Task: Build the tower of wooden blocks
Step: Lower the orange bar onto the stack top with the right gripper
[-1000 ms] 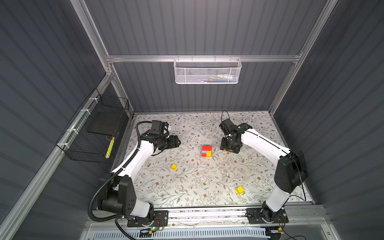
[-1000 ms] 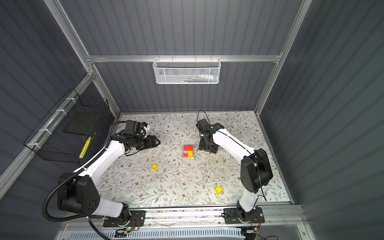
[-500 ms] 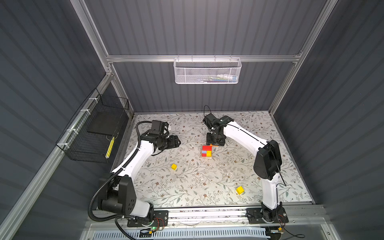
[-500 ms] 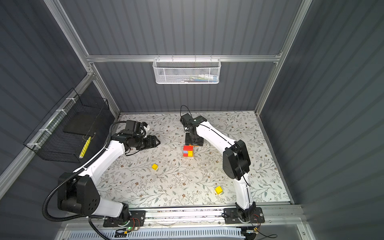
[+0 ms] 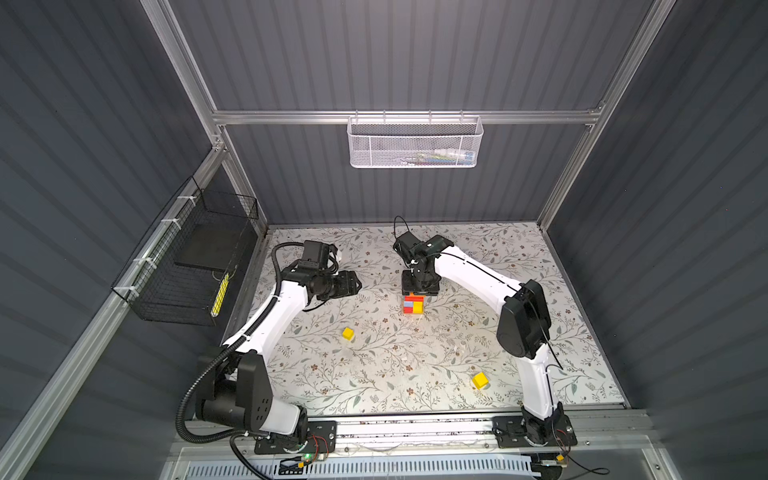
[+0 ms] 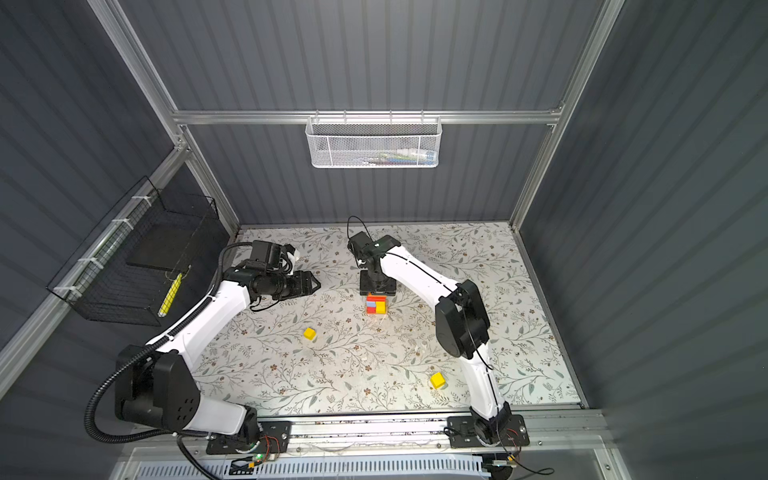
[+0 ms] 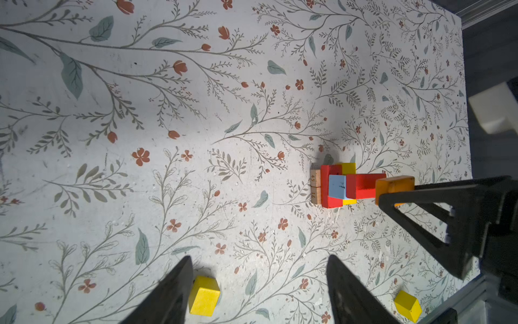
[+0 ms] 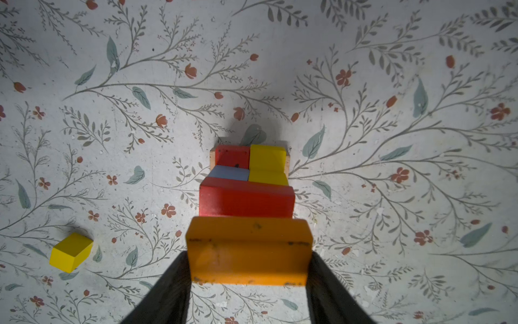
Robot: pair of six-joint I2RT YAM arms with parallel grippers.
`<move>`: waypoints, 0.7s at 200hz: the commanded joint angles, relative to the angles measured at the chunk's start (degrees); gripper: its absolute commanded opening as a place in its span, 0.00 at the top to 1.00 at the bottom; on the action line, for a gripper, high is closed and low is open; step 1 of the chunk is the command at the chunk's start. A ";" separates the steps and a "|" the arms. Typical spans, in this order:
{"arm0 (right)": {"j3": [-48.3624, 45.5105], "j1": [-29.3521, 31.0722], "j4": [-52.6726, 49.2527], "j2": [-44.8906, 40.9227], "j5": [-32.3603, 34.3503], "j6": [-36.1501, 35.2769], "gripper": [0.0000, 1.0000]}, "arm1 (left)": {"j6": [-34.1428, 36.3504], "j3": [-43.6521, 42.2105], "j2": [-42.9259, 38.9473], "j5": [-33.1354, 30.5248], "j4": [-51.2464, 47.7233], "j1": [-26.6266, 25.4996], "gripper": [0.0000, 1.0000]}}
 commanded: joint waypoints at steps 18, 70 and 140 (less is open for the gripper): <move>2.24 0.12 -1.20 1.72 1.24 1.51 0.54 | 1.32 -0.12 0.50 0.34 -1.14 0.58 0.25; 3.91 0.12 -2.27 3.42 0.93 1.73 0.54 | 1.40 -0.21 0.52 0.37 -0.99 0.58 0.25; 4.19 0.21 -2.85 4.16 1.55 2.72 0.54 | 1.39 -0.30 0.39 0.34 -0.94 0.58 0.25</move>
